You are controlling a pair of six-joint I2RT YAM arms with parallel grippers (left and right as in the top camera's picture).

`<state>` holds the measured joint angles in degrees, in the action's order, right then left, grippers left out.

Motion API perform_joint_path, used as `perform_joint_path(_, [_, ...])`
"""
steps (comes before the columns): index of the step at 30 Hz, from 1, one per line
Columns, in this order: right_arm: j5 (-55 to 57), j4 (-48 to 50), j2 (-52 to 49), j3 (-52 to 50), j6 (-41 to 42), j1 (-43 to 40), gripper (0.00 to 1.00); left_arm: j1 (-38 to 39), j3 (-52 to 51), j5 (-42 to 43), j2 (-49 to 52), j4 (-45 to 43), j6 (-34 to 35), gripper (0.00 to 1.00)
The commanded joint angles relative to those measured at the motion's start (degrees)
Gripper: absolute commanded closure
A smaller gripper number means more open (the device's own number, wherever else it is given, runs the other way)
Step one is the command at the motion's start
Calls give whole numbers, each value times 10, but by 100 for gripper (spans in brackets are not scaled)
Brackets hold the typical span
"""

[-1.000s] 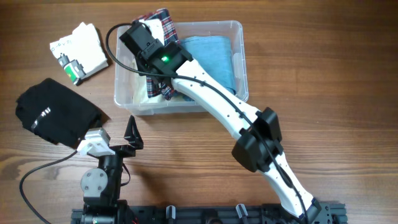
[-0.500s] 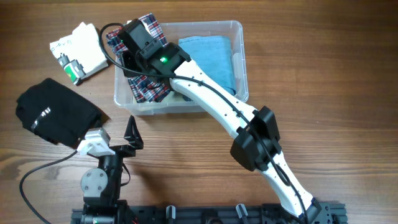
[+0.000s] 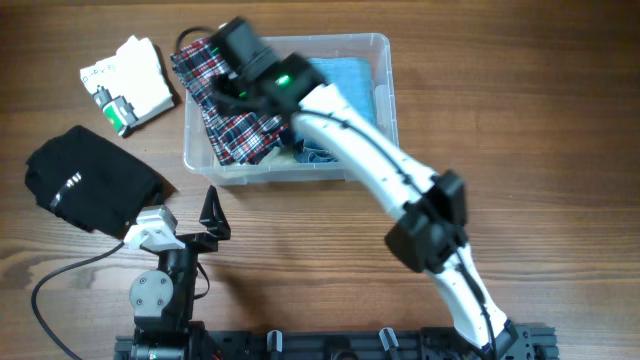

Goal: Pack container
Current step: 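Lower the plaid cloth into the container's left half and release, then push the plaid cloth down and tuck it with the right gripper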

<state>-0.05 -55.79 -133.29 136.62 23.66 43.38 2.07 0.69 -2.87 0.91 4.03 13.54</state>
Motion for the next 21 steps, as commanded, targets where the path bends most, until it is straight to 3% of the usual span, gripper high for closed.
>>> perform_joint_path(1, [-41, -48, 43, 10, -61, -66, 32, -4, -3, 5, -1, -2, -14, 0])
perform_joint_path(8, [-192, -82, 42, -24, -161, -134, 26, -4, -3, 5, -1, -2, -14, 0])
perform_joint_path(13, [-227, -68, 42, -56, -176, -138, 17, -4, -3, 5, -1, -2, -14, 0])
perform_joint_path(21, [-300, -6, 41, -140, -204, -133, 17, -4, -3, 5, -1, -2, -14, 0])
